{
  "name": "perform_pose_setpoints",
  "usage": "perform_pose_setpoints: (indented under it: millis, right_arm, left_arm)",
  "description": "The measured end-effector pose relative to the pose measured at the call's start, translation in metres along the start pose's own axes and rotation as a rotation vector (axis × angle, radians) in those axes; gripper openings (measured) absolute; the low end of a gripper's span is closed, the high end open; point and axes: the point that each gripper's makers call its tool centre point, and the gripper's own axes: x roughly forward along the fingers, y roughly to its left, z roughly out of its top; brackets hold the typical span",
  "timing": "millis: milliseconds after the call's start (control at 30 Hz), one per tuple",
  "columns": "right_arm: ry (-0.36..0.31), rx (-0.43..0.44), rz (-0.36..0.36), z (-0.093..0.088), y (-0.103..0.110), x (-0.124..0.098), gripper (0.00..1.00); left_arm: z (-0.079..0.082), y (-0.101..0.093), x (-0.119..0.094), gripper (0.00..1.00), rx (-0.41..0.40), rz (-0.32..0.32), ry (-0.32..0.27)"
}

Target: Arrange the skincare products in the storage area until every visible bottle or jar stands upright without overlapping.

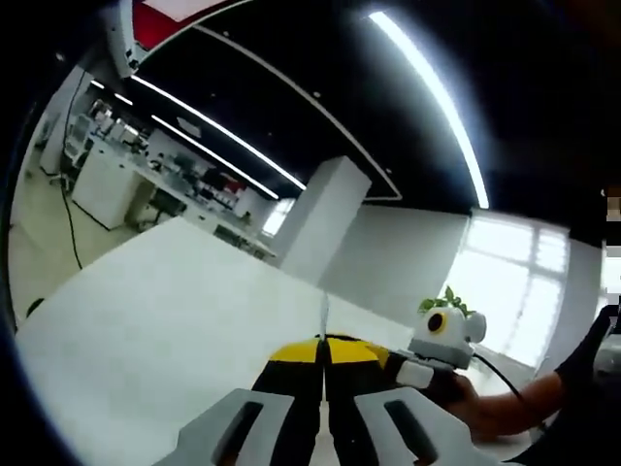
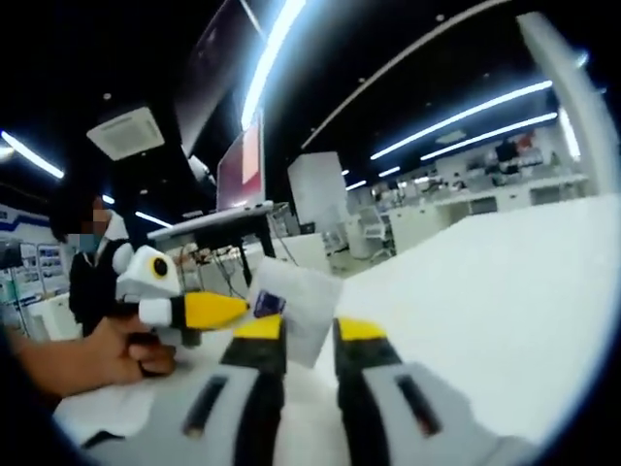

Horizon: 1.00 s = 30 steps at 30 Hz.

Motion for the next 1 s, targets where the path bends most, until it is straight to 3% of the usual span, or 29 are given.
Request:
perform_pose_setpoints:
  millis: [400,1000]
  right_arm:
    - [-0.095,-0.024,-0.011,0.015,0.013,-0.022,0.01]
    - [-0.115,-0.131,-0.048,0.019,0.035,-0.060,0.00]
  left_arm:
    - [-0.004,-0.009,-0.011,0.00,-0.002,0.023,-0.029]
    - [-0.022,-0.042,-0.023,0.00,0.006,0.015,-0.030]
